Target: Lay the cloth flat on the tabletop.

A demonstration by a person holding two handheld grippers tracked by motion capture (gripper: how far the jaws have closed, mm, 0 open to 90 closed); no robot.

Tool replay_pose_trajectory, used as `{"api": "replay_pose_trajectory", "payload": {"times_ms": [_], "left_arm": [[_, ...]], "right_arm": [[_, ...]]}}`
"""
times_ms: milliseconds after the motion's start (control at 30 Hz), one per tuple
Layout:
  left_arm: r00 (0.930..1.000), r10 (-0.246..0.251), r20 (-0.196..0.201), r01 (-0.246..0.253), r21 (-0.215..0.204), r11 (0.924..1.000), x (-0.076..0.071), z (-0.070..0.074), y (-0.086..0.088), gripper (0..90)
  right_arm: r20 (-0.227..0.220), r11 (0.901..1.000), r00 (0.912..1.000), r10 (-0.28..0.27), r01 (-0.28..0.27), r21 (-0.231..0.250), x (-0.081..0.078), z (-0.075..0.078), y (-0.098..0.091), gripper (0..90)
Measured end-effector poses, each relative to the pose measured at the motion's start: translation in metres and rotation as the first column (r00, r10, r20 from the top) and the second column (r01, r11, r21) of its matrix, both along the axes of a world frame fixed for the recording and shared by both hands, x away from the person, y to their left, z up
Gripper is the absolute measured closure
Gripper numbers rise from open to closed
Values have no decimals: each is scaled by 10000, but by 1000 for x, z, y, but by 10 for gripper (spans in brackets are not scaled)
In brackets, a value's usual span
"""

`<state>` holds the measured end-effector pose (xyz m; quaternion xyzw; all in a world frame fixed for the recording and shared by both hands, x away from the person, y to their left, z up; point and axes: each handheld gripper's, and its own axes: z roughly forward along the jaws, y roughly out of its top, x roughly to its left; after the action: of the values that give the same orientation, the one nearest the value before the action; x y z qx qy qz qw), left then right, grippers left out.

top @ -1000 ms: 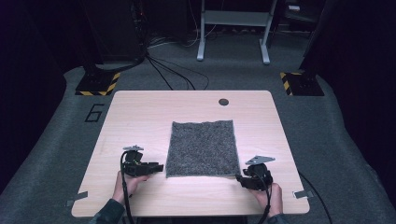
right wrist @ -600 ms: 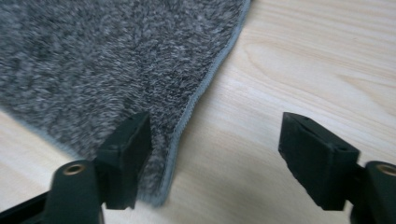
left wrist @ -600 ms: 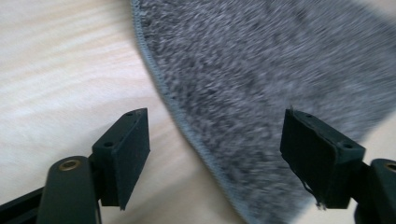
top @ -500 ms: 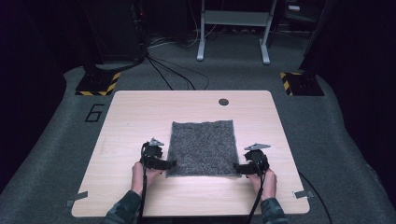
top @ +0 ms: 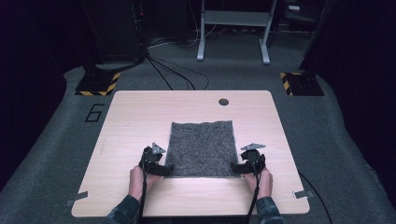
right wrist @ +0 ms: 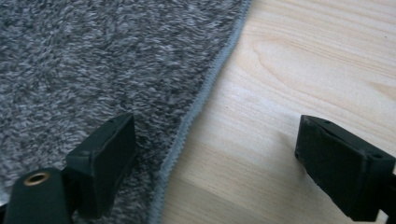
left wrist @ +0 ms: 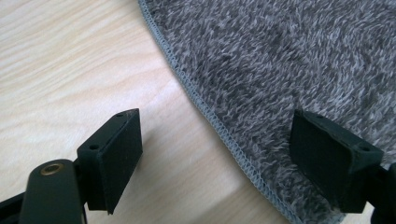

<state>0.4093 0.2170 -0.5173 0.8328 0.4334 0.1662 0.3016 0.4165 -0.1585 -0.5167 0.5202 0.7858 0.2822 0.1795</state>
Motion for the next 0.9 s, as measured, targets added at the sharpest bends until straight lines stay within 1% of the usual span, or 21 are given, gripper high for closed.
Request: {"api": "replay_pose_trajectory", "payload": {"times_ms": [33, 67, 133, 167, 267, 300, 333, 367, 400, 433, 467, 500, 533, 567, 633, 700, 733, 767, 833, 867, 900], "left_arm": [[9999, 58, 82, -58, -31, 10000, -3, -1, 2, 175], [10000, 16, 95, -16, 33, 10000, -4, 0, 4, 175], [10000, 51, 69, -51, -44, 10000, -5, -1, 5, 175], [9997, 166, 162, -165, -68, 9998, -7, -2, 6, 175], [9995, 172, 270, -169, -105, 9998, -12, -3, 10, 175], [9994, 246, 254, -244, -92, 9997, -14, -2, 10, 175], [9997, 125, 202, -125, -24, 9999, -15, -2, 13, 175], [9995, 225, 217, -223, -97, 9997, -17, -2, 13, 175], [9995, 225, 217, -223, -97, 9997, -17, -2, 13, 175], [9994, 243, 251, -239, -164, 9996, -18, -3, 14, 175], [9994, 243, 251, -239, -164, 9996, -18, -3, 14, 175], [9995, 207, 219, -206, -44, 9998, -19, -2, 15, 175], [9995, 249, 217, -247, -86, 9997, -20, -2, 15, 175], [9996, 229, 180, -228, -45, 9997, -21, -2, 16, 174], [9993, 286, 259, -282, -137, 9995, -24, -3, 16, 173], [9991, 316, 266, -313, -109, 9995, -26, -3, 16, 173], [9992, 253, 315, -249, -127, 9996, -27, -3, 16, 173], [9991, 313, 276, -311, -103, 9995, -30, -3, 16, 173], [9992, 292, 278, -290, -89, 9995, -31, -3, 16, 173], [9990, 369, 247, -365, -140, 9992, -33, -3, 15, 173], [9993, 240, 289, -238, -63, 9997, -34, -3, 15, 173]], "right_arm": [[43, 10000, 10000, -43, 43, 1, -1, -1, -1, 95], [56, 10000, 10000, -22, 22, -13, 0, -1, -1, 93], [46, 10000, 10000, -27, 27, 2, 0, -1, -1, 88], [74, 10000, 10000, -2, 2, -2, 0, -1, -1, 82], [103, 10000, 9999, 39, -39, 1, -1, -2, 0, 63], [46, 9999, 9999, 140, -140, -32, -1, -2, 0, 51], [25, 9998, 9999, 167, -167, -51, -1, -3, 2, 28], [-66, 9997, 9997, 217, -218, -61, -2, -3, 3, 21], [-66, 9997, 9997, 217, -218, -61, -2, -3, 3, 21], [59, 9997, 9997, 245, -244, -51, -4, -4, 3, 18], [44, 9997, 9997, 231, -231, 2, -6, -4, 4, 16], [44, 9997, 9997, 231, -231, 2, -6, -4, 4, 16], [129, 9995, 9994, 308, -308, -26, -7, -4, 4, 15], [119, 9996, 9995, 294, -294, 7, -8, -4, 4, 14], [233, 9991, 9989, 412, -413, 22, -13, -5, 3, 14], [239, 9993, 9990, 378, -379, 53, -15, -5, 3, 14], [314, 9992, 9987, 398, -401, 86, -18, -6, 2, 14], [412, 9992, 9984, 380, -385, 118, -19, -7, 2, 14], [436, 9988, 9979, 479, -485, 116, -20, -7, 1, 13], [445, 9986, 9977, 513, -519, 124, -21, -7, 0, 12], [406, 9981, 9974, 594, -600, 133, -20, -7, 0, 10]]}}
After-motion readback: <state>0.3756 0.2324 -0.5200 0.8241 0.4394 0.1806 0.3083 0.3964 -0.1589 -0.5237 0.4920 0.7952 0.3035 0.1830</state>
